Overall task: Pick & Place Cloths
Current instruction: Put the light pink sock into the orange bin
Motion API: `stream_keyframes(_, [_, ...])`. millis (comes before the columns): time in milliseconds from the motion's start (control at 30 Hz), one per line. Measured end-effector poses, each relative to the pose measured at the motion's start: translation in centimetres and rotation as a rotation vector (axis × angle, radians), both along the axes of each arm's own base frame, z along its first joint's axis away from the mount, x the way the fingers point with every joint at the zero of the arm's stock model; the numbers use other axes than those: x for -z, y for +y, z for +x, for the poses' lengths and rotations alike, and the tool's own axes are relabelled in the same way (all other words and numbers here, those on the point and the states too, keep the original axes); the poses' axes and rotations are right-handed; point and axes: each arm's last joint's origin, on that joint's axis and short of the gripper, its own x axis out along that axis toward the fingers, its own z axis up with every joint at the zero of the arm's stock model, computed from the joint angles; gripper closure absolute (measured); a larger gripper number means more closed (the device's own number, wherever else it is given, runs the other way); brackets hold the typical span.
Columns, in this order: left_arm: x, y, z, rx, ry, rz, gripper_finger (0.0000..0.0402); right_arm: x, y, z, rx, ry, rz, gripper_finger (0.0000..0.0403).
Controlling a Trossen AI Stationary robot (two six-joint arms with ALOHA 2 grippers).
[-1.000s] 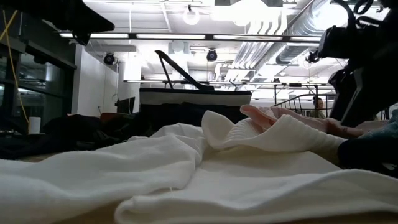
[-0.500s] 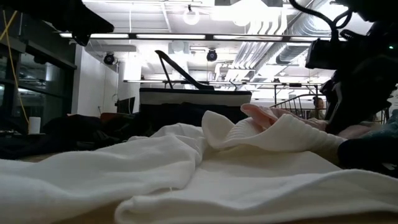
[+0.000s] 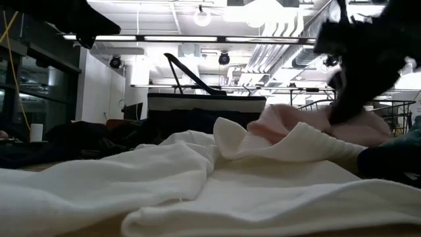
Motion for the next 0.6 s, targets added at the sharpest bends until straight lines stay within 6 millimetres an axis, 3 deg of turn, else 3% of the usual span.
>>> stream_keyframes(300, [0.0,0.0,0.0,-0.002,-0.001,-0.006,0.0401,-5.9,-0.3,0.9,0.014,-0.249,-0.115,0.0397])
stream_keyframes(600, [-0.3,-0.2,1.2,-0.021,-0.042,0.007,0.038,-8.9,-1.7,3.1,-0.013,-0.52,-0.229,0.0398])
